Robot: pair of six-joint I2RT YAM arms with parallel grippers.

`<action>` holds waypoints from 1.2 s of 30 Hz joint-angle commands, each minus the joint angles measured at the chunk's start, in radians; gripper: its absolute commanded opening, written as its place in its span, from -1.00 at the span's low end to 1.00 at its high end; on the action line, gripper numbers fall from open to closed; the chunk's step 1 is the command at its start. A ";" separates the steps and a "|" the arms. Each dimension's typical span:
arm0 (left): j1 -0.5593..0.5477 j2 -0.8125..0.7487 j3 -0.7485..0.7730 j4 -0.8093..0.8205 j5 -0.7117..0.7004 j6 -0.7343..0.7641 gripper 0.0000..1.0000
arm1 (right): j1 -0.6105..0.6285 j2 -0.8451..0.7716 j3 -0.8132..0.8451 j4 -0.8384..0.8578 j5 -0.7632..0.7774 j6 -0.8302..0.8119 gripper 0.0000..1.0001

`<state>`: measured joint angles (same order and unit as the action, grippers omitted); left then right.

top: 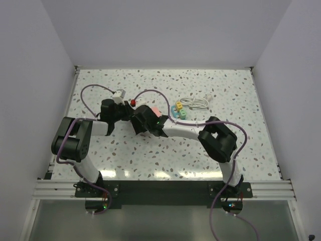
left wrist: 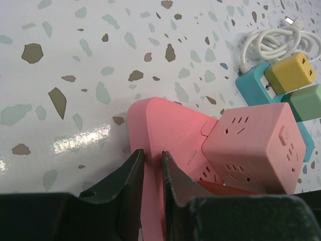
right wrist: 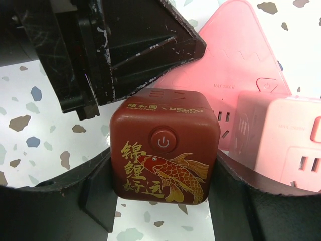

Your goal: Insert the plug

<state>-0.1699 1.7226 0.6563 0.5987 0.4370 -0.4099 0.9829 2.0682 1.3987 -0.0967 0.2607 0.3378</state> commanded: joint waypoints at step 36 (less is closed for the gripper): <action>-0.052 0.008 -0.064 -0.007 0.091 -0.090 -1.00 | -0.030 -0.210 -0.245 -0.087 0.120 -0.006 0.09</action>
<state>-0.2131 1.7317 0.6025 0.6037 0.5411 -0.5018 0.9611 1.8771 1.1988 -0.0597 0.3496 0.3504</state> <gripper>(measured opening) 0.015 0.629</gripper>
